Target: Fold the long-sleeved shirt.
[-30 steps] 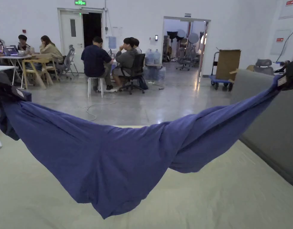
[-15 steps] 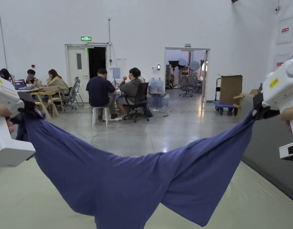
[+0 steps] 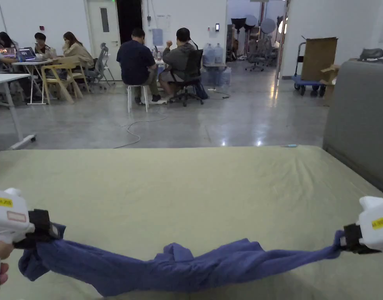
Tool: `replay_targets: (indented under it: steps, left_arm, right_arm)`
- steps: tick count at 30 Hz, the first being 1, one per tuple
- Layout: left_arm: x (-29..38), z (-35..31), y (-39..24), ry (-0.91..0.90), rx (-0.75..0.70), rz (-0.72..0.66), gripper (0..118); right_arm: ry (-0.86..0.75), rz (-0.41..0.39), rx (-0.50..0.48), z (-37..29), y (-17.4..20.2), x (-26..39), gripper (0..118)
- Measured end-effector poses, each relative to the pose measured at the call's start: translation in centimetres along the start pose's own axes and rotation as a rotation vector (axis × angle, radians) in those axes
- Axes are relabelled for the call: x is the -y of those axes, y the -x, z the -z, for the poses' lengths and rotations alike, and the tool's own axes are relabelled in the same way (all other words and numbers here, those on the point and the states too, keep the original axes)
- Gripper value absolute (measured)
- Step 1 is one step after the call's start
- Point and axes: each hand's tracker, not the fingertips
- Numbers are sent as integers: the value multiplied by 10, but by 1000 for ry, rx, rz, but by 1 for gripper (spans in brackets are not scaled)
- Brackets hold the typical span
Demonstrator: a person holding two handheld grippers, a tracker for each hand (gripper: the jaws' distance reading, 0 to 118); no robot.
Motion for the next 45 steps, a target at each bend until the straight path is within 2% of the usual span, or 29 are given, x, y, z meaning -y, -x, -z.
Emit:
replay_targets:
  steps: [2,4,6,9,12,14,17,18,20,23,25,26,27,28,29,30,31,32,33,36,37,38,39,40,41,43,45]
  left_arm:
    - [30,-2,24,54,2,-26,13]
    - [59,-8,46,93,-2,-52,13]
    - [90,-22,65,100,1,-61,13]
    - [129,-37,85,157,-44,-42,13]
    - [158,-58,104,182,-26,-86,13]
    - [180,-72,109,191,-12,-102,13]
    - [208,-85,116,219,6,-115,13]
    - [216,-87,118,225,2,-119,13]
    - [227,-86,123,255,-7,-124,13]
    - [244,-74,134,273,-34,-142,13]
    - [255,-65,143,268,-39,-166,13]
    - [260,-62,145,259,-52,-193,20]
    - [266,-59,149,257,-48,-240,41]
    - [270,-60,150,243,-74,-256,75]
    - [273,-63,149,237,-131,-251,110]
    - [271,-68,145,234,-172,-217,118]
    - [268,-79,138,188,-174,-175,118]
    - [264,-97,129,94,-153,-122,118]
    - [261,-110,120,20,-134,-74,118]
    - [266,-136,86,-50,-99,46,118]
    - [271,-139,75,10,-93,93,118]
    - [282,-136,64,124,-133,148,105]
    - [294,-127,53,187,-189,194,67]
    - [307,-120,46,216,-197,220,7]
    - [322,-107,48,233,-142,187,0]
    - [334,-96,39,300,-20,152,0]
    - [322,-84,38,278,-5,134,0]
  right_arm:
    - [28,46,-34,3,-20,43,0]
    - [26,45,-36,-8,-28,85,0]
    - [22,-26,6,-23,-31,126,0]
    - [22,-119,-4,-49,-26,175,0]
    - [44,-102,-7,-62,-36,216,0]
    - [79,-53,-41,-71,-42,243,0]
    - [128,-29,-26,-78,-50,275,0]
    - [140,-22,-15,-78,-51,285,0]
    - [192,-59,68,-68,-52,309,0]
    - [248,-48,48,-48,-47,323,0]
    - [218,-39,60,-47,-45,319,0]
    - [240,-2,56,-46,-47,312,0]
    - [273,39,48,-47,-49,309,4]
    - [289,59,41,-50,-51,304,20]
    - [301,64,61,-57,-52,296,63]
    - [309,94,92,-66,-51,288,89]
    - [301,117,126,-78,-49,280,99]
    - [252,116,113,-98,-50,276,99]
    - [180,116,84,-116,-47,271,113]
    - [80,120,29,-155,-22,265,114]
    - [98,130,24,-160,-14,266,114]
    - [129,148,1,-161,-7,268,112]
    - [128,162,-38,-161,1,274,98]
    - [133,162,-64,-158,10,279,65]
    - [144,143,-64,-152,17,284,0]
    - [167,111,-31,-142,34,297,0]
    - [200,28,-45,-131,48,303,0]
